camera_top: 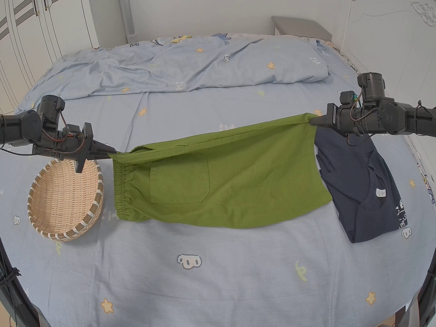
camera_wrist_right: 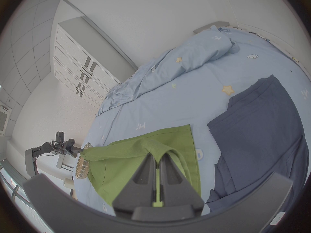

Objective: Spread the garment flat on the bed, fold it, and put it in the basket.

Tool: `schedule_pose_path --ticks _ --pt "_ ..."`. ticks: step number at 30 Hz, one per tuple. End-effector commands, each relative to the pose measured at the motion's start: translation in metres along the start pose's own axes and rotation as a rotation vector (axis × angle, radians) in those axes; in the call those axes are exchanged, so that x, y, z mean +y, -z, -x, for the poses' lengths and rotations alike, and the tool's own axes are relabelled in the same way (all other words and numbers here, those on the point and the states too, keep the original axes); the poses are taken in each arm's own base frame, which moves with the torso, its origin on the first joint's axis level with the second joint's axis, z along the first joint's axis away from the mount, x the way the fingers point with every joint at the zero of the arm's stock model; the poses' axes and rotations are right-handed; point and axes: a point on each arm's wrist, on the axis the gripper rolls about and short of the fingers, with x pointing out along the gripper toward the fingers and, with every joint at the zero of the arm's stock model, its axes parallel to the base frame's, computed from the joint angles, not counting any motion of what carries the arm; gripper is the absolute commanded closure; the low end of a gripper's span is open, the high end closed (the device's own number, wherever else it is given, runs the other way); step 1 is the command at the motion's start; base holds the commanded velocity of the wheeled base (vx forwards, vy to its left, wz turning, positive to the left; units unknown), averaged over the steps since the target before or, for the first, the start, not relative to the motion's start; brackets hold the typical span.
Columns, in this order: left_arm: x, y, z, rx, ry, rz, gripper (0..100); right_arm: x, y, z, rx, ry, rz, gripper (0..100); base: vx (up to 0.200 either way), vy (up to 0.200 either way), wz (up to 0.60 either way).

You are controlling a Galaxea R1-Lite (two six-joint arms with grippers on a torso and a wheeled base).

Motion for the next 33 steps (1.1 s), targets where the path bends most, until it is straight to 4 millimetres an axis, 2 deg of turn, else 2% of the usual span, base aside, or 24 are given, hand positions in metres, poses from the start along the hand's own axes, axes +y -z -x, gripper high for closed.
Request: schedule_pose_path --ticks 1,5,7,8,18,21,25,27,31,33 --pt "0.006 -0.004 -0.008 0.008 -0.004 0.009 100 -0.005 0.004 -0.007 0.014 0.007 -0.009 100 0.000 0.000 0.00" --pt "0.008 -0.006 -0.010 0.010 -0.005 0.011 100 -0.006 0.005 -0.010 0.017 0.007 -0.010 100 0.000 0.000 0.00" --pt "0.009 -0.006 -0.010 0.011 -0.008 0.013 100 -0.009 0.010 -0.017 0.035 0.009 -0.017 100 0.000 0.000 0.00" --pt "0.008 -0.006 -0.010 0.010 -0.007 0.012 0 -0.010 0.012 -0.020 0.042 0.008 -0.018 0 0.000 0.000 0.00" --pt "0.006 -0.002 -0.007 0.023 0.002 0.017 0 -0.013 0.026 -0.028 0.091 0.010 -0.029 0 0.000 0.000 0.00" --pt "-0.002 0.007 -0.009 0.045 0.006 0.007 0 -0.013 0.034 -0.026 0.112 0.014 -0.041 0 0.000 0.000 0.00" --pt "0.001 0.025 -0.014 0.093 -0.001 -0.045 0 -0.004 0.046 -0.005 0.120 0.017 -0.056 0 0.000 0.000 0.00" --pt "0.002 0.035 -0.017 0.123 -0.005 -0.103 0 0.007 0.059 0.012 0.131 0.013 -0.056 0 0.000 0.000 0.00" --pt "-0.007 0.057 -0.017 0.167 -0.001 -0.157 0 0.023 0.081 0.041 0.112 -0.005 -0.052 0 0.000 0.000 0.00" --pt "-0.008 0.064 -0.020 0.184 -0.006 -0.159 0 0.026 0.087 0.048 0.107 -0.009 -0.068 0 0.000 0.000 0.00"
